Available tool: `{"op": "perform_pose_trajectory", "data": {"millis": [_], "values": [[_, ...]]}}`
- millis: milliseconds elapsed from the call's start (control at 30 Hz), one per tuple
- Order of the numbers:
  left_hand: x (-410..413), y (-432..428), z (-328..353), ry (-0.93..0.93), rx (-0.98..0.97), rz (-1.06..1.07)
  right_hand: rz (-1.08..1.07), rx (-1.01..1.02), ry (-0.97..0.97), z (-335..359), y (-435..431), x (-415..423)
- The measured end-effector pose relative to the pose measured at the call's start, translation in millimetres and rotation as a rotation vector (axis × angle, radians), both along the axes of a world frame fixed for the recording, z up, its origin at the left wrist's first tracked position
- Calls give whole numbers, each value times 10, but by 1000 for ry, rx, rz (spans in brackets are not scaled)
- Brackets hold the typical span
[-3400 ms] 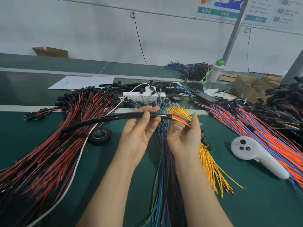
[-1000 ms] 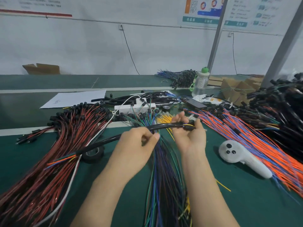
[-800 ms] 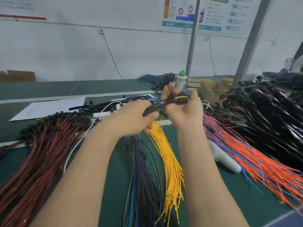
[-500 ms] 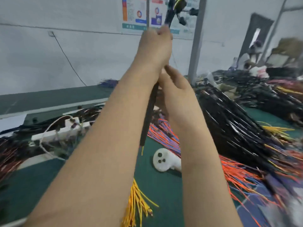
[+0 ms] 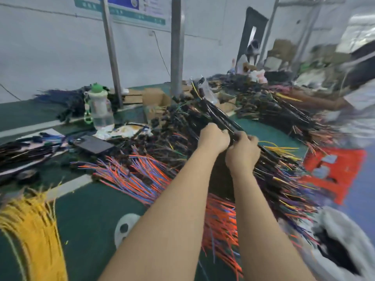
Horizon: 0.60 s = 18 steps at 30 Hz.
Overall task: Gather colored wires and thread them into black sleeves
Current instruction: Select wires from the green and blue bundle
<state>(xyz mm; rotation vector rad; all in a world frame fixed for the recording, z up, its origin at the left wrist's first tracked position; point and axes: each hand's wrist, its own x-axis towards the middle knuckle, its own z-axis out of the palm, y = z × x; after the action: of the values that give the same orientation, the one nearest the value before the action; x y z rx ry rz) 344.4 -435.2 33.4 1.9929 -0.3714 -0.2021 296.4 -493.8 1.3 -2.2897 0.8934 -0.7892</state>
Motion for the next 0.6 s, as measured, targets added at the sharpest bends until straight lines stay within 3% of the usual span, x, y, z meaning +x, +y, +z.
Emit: {"op": "perform_pose_trajectory", "data": {"millis": [200, 300, 400, 500, 600], "values": [[57, 205, -156, 52, -338, 31, -87, -33, -294, -57, 159, 34], [-57, 564, -62, 23, -480, 122, 74, -14, -518, 83, 673, -23], [-225, 1166, -19, -54, -558, 310, 292, 132, -633, 119, 1347, -65], [-491, 1946, -132, -81, -582, 520, 525, 223, -577, 16, 2041, -184], [-883, 2773, -309, -109, -603, 706, 809, 302, -379, -145, 2756, -411]]}}
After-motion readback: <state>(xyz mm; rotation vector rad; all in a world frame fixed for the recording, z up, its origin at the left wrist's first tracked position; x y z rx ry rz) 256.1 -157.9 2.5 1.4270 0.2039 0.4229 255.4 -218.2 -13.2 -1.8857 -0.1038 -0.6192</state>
